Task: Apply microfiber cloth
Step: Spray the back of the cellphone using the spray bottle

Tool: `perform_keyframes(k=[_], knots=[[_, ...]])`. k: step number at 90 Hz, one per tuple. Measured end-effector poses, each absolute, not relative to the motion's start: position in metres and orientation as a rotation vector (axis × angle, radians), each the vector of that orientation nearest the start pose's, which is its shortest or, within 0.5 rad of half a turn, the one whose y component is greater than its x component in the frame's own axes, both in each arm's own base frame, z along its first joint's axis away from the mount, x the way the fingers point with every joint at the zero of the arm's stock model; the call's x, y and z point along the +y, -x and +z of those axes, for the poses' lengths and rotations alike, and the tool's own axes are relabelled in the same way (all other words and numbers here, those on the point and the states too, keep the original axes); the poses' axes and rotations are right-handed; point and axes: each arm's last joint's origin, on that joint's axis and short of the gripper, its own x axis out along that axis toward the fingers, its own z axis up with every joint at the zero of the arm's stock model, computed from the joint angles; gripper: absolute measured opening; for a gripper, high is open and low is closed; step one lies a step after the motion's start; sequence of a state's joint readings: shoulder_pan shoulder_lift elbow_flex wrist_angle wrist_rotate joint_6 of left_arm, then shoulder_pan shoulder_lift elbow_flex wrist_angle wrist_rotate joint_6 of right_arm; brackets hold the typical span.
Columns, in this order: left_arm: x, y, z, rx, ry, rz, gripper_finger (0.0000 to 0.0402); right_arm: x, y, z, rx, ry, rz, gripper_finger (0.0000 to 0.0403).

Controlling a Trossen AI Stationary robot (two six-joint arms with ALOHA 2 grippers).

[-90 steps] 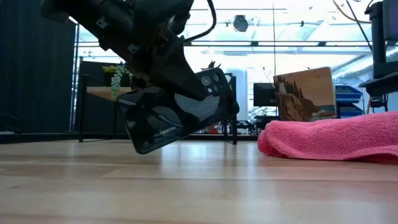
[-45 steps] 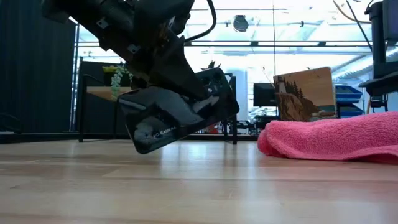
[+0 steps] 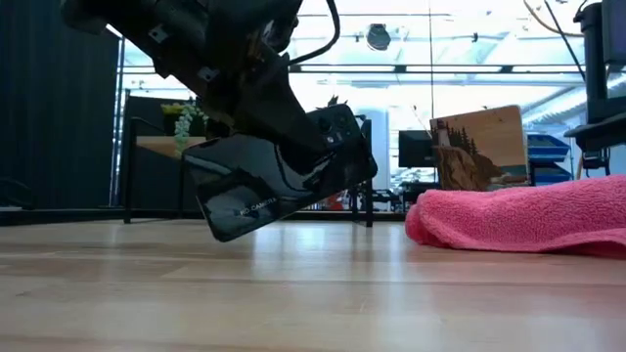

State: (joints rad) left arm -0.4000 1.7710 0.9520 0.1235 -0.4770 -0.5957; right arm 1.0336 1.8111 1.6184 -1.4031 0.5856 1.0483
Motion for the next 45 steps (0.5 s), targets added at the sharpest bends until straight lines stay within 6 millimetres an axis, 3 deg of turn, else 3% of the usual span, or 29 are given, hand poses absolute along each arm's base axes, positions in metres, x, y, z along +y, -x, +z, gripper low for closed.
perform_keyframes(k=[21,45], knots=[[-0.126,-0.333,0.165,0.578,0.281,0.255,0.0011,0.271,-0.218,0.259,1.000,0.308,-0.141,0.0215],[-0.126,-0.333,0.165,0.579,0.280,0.255,0.0011,0.258,-0.258,0.257,0.917,0.418,-0.025,0.0215]])
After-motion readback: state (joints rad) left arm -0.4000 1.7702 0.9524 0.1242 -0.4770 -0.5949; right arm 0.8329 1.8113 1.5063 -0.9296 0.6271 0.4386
